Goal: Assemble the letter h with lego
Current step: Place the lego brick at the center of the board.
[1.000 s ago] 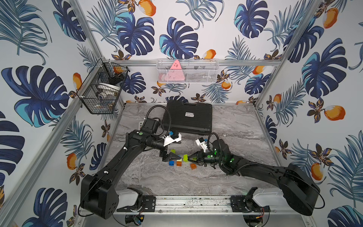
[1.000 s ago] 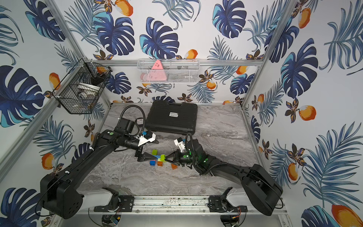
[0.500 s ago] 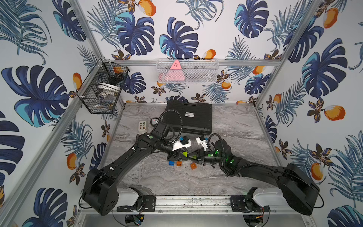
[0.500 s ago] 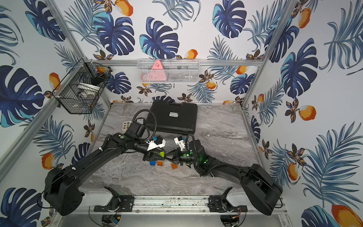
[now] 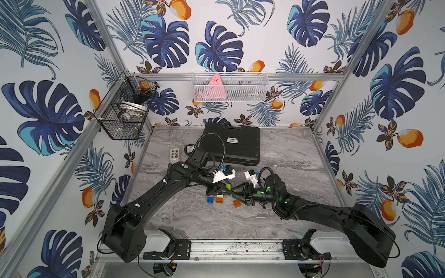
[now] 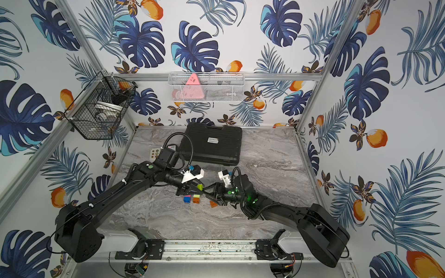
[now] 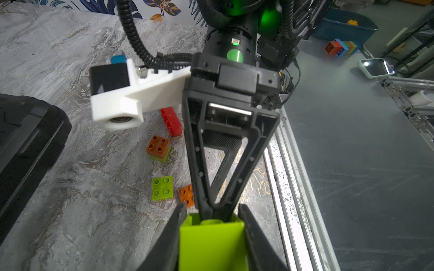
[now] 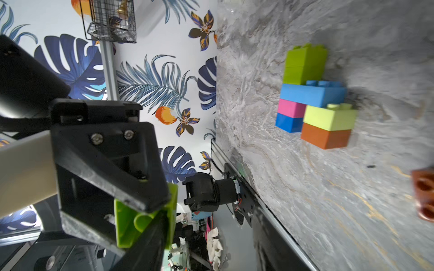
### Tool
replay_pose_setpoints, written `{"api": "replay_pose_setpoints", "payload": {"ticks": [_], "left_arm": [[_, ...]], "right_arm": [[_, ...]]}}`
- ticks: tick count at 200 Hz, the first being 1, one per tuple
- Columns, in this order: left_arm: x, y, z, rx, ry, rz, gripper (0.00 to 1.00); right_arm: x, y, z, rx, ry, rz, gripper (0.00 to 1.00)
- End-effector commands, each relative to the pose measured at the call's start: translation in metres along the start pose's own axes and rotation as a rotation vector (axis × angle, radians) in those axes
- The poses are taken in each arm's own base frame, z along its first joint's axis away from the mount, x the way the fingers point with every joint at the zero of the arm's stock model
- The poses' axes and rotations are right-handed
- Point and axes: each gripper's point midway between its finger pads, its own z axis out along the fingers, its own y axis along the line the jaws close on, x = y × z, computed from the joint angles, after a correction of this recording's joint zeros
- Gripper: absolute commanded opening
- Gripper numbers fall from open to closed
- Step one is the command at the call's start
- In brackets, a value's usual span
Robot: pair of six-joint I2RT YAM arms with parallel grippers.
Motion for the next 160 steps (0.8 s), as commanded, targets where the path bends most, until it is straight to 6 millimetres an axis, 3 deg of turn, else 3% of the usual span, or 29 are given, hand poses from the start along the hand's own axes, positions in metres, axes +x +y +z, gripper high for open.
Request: {"api": "replay_pose_setpoints", "payload": {"ticks": [1,19,42,98,123,160], "left_arm": [[0.019,0.01,0.008,-0.057,0.108,-0.016,0.15],[0.041,0.01,0.023,-0.093,0.23,0.017,0.17],[0.073,0.003,0.045,-0.117,0.421,0.088,0.18],[0.11,-0.039,0.082,-0.062,0.671,0.198,0.2],[0.131,-0.048,0.092,-0.056,0.763,0.249,0.2],[0.153,-0.034,0.106,-0.144,0.863,0.272,0.23]], "right_arm": [[-0.009,-0.022,-0.02,0.131,-0.09,-0.014,0.63],[-0.021,-0.064,-0.055,0.366,-0.192,0.014,0.66],[-0.031,-0.099,-0.098,0.537,-0.26,0.101,0.67],[-0.05,-0.14,-0.192,0.88,-0.443,0.273,0.72],[-0.055,-0.139,-0.209,0.921,-0.48,0.272,0.73],[-0.06,-0.128,-0.205,0.882,-0.469,0.234,0.73]]}}
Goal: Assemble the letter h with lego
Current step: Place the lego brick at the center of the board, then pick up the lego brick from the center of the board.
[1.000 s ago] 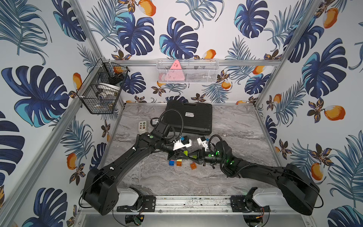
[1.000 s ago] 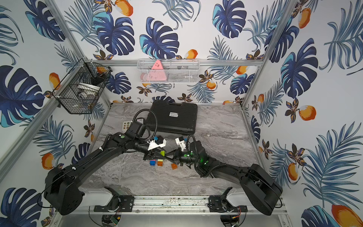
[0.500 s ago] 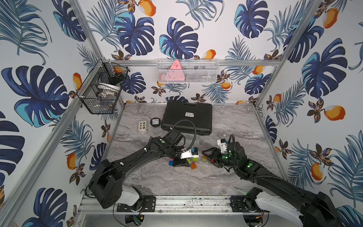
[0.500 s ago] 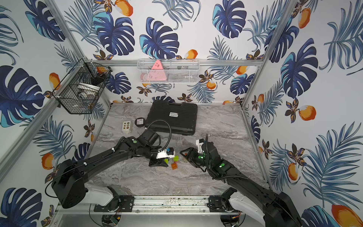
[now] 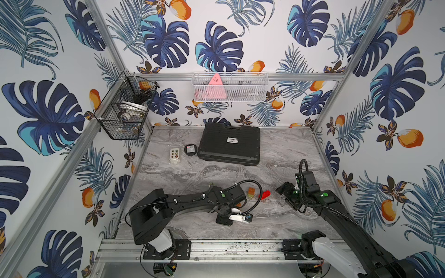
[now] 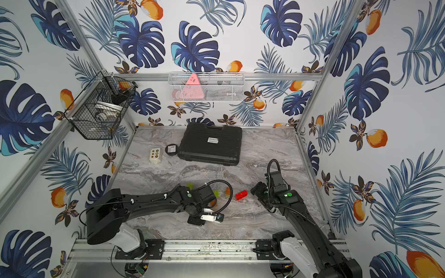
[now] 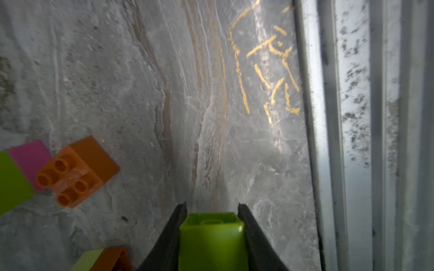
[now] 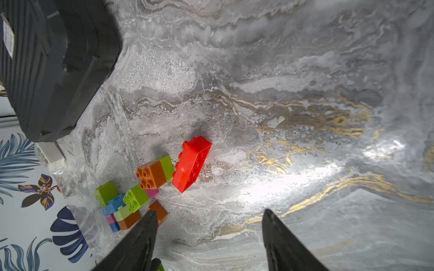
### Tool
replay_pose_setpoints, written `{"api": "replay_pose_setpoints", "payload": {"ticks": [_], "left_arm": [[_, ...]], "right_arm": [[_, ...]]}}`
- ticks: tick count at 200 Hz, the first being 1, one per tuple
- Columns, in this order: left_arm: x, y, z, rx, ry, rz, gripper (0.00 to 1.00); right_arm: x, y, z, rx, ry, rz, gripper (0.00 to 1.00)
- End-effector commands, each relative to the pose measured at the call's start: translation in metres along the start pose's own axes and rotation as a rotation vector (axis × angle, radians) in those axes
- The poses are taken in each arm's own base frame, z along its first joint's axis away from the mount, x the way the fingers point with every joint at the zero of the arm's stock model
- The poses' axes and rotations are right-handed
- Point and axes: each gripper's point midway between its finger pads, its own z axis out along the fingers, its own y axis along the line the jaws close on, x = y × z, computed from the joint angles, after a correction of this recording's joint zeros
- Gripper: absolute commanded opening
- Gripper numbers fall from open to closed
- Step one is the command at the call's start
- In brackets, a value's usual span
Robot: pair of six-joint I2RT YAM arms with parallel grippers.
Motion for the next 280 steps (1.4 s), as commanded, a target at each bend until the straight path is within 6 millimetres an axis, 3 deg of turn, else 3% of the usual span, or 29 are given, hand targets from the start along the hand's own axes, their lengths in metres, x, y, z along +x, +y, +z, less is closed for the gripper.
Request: {"api": "replay_pose_setpoints", "payload": {"ticks": [1,45,78,114,152,183,225,248,280], "left_arm": [[0.006,0.018,0.01,-0.105,0.077,-0.03,0.23],[0.003,0.016,0.016,-0.094,0.099,-0.027,0.32],[0.01,0.015,0.028,-0.065,0.154,-0.033,0.41],[0.004,0.014,0.032,-0.043,0.143,-0.045,0.49],[-0.006,0.015,0.016,-0.045,0.07,-0.03,0.57],[-0.005,0.025,-0.016,0.009,-0.059,-0.12,0.63],[0.03,0.055,-0.072,-0.016,-0.32,-0.282,0.73],[0.065,0.086,-0.089,-0.099,-0.414,-0.451,0.73],[0.123,0.131,-0.099,-0.229,-0.521,-0.72,0.74]], "right_arm": [[0.004,-0.005,-0.003,0.025,0.019,-0.036,0.73],[0.012,0.007,0.002,-0.028,0.089,-0.049,0.75],[0.014,0.009,0.004,-0.031,0.105,-0.051,0.76],[0.015,0.01,0.001,-0.024,0.118,-0.077,0.77],[0.011,0.0,-0.006,0.04,0.094,-0.086,0.78],[0.014,-0.003,-0.009,0.094,0.124,-0.095,0.74],[0.053,0.023,0.003,0.099,0.157,-0.228,0.73],[0.076,0.044,0.013,0.122,0.159,-0.331,0.71],[0.123,0.072,0.029,0.147,0.19,-0.506,0.7]]}}
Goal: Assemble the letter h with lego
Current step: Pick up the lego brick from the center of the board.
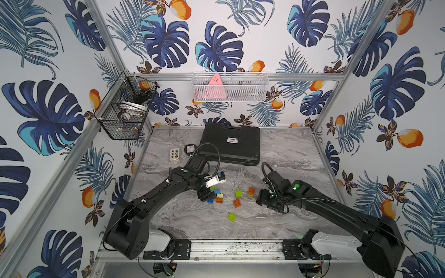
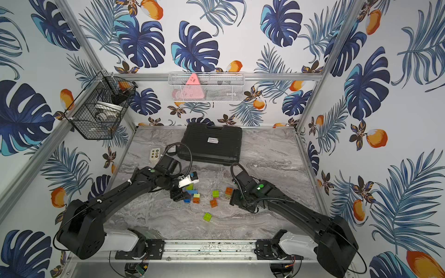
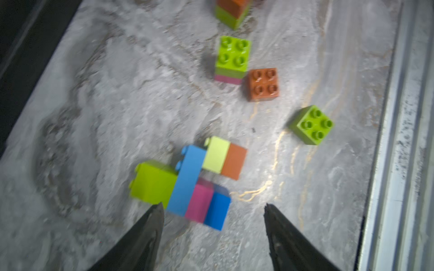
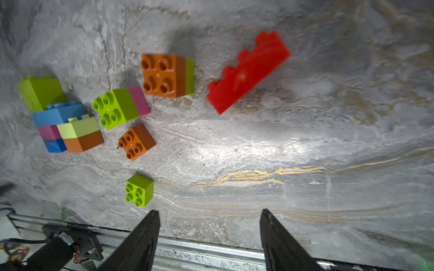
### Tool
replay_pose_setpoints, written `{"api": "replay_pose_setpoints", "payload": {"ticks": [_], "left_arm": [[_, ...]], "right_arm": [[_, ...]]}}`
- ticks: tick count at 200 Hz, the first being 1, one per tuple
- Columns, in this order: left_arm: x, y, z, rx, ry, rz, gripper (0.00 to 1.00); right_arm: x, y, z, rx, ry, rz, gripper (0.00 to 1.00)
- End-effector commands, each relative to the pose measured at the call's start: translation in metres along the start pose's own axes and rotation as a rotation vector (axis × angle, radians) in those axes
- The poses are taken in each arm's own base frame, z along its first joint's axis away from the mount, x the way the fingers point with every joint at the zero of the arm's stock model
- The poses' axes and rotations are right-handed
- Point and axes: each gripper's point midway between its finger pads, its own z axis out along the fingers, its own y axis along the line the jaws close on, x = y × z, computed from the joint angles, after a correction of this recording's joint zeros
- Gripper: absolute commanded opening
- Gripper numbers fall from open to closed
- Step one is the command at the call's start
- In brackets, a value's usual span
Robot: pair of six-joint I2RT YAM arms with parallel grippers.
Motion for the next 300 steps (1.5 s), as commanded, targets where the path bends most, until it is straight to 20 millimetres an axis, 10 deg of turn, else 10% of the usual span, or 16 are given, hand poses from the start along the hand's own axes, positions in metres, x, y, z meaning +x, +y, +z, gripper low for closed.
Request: {"api": "replay_pose_setpoints", "payload": {"ticks": [1,40,90,238,300], "left_arm": [[-0.006,0.034,-0.009,-0.046,-0.148,-0.141,0.74],[0.035,0.128,-0.047,-0.187,-0.362,-0.55,0.75],[0.076,0.172,-0.06,-0.45,-0.357,-0.671,0.9],[0.092,0.187,-0.083,-0.665,-0.396,-0.676,0.99],[0.097,0.189,-0.089,-0.706,-0.391,-0.676,0.99]], "right_arm": [[0.001,0.025,0.009,0.037,-0.053,-0.029,0.7],[0.034,0.064,0.035,0.165,-0.066,0.038,0.71],[0.049,0.098,0.064,0.165,-0.038,0.164,0.7],[0.064,0.09,0.1,0.216,0.035,0.14,0.34],[0.028,0.102,0.048,0.205,-0.044,-0.269,0.33]]}}
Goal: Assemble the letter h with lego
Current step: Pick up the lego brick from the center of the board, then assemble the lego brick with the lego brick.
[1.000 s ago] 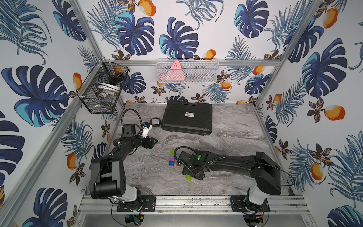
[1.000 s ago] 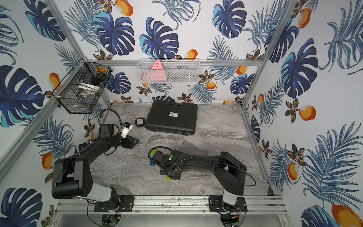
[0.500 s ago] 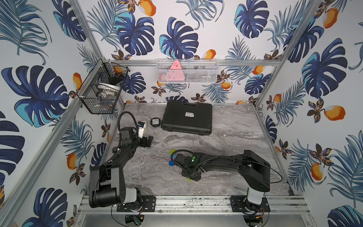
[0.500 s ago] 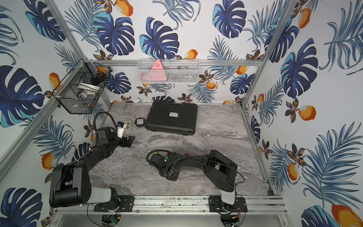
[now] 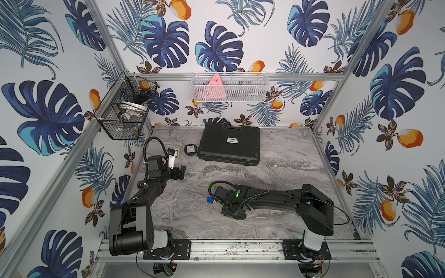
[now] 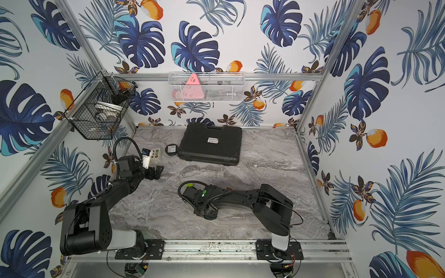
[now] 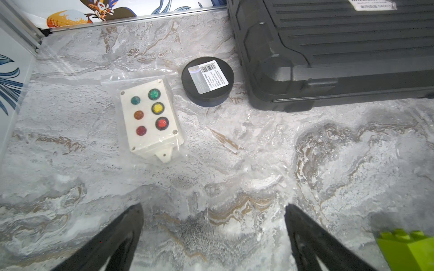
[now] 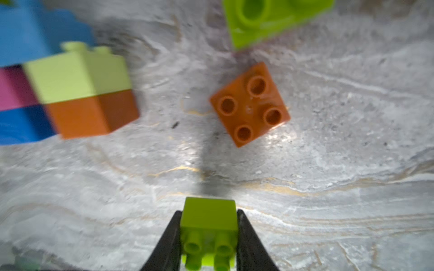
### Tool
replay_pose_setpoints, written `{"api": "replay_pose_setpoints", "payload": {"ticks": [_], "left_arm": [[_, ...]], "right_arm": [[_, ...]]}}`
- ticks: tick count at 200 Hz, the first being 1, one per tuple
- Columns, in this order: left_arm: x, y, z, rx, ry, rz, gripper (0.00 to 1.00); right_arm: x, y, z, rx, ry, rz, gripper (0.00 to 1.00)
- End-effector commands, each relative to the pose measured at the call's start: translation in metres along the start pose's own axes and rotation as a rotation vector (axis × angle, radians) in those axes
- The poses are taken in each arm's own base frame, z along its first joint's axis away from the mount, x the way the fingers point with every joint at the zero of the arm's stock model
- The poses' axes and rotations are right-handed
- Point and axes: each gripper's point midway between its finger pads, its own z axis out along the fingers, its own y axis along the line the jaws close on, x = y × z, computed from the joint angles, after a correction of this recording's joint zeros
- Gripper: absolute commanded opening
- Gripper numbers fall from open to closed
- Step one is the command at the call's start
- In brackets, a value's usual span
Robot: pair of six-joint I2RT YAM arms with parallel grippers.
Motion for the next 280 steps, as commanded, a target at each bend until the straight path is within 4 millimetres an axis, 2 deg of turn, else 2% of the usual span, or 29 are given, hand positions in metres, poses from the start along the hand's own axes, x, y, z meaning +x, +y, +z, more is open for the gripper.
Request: {"api": "replay_pose_setpoints", "payload": {"ticks": [1,17,48,108,165,193,280], "left_arm": [[-0.009,0.003,-0.002,-0.014,-0.04,0.009,0.99],[-0.008,0.001,-0.002,-0.007,-0.039,0.014,0.99],[-0.009,0.001,-0.003,-0.006,-0.044,0.015,0.99],[-0.009,0.0,-0.003,0.002,-0.045,0.019,0.98],[-0.009,-0.001,-0.003,0.007,-0.043,0.02,0.98],[-0.009,-0.002,-0.003,0.011,-0.044,0.022,0.98],[-0.009,-0.002,-0.003,0.013,-0.044,0.023,0.97]], "right_arm": [[-0.02,-0.017,-0.02,0.07,-0.06,-0.226,0.33],[-0.031,-0.023,-0.024,0.076,-0.077,-0.324,0.33],[-0.045,-0.035,-0.013,0.083,-0.023,-0.389,0.32],[-0.061,-0.033,-0.005,0.013,0.014,-0.43,0.32],[-0.06,-0.026,0.012,0.007,0.053,-0.459,0.32],[-0.061,-0.024,0.014,0.008,0.054,-0.465,0.32],[-0.05,-0.035,0.027,0.035,0.107,-0.507,0.31]]}}
